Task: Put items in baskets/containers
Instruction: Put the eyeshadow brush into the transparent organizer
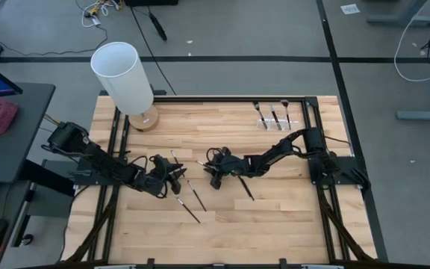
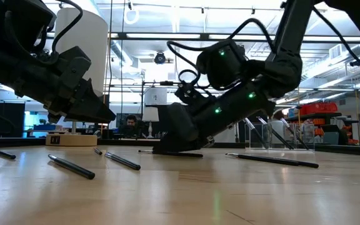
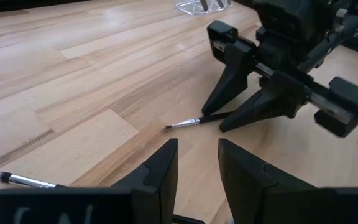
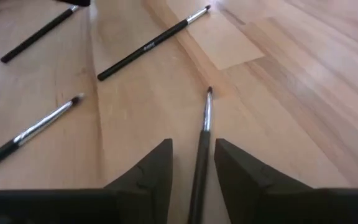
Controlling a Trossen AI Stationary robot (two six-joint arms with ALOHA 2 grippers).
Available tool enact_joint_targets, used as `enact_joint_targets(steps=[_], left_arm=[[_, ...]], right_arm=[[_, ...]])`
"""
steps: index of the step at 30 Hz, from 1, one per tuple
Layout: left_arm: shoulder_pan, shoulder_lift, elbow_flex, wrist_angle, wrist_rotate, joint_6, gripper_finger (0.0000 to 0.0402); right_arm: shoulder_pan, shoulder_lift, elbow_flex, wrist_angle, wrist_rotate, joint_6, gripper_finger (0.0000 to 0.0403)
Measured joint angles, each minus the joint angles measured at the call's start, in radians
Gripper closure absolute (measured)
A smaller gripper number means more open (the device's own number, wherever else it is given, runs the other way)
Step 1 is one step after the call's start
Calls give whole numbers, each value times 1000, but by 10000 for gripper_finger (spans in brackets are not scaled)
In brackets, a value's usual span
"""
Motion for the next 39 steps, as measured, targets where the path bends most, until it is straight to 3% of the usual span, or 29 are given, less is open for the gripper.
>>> enact_joint_targets(steps=[11, 22, 34, 39], left_arm=[[0, 0, 0, 19, 1, 0, 285], [0, 0, 0, 43, 7, 26, 285], [0, 0, 0, 50, 23, 42, 285], [0, 0, 0, 55, 23, 43, 285]], right_arm=[[-18, 53, 131, -179, 1, -32, 282], [-19, 37, 133, -257, 5, 3, 356], [-18, -26, 130, -410, -16, -9, 301], [-18, -21, 130, -410, -32, -29, 342]])
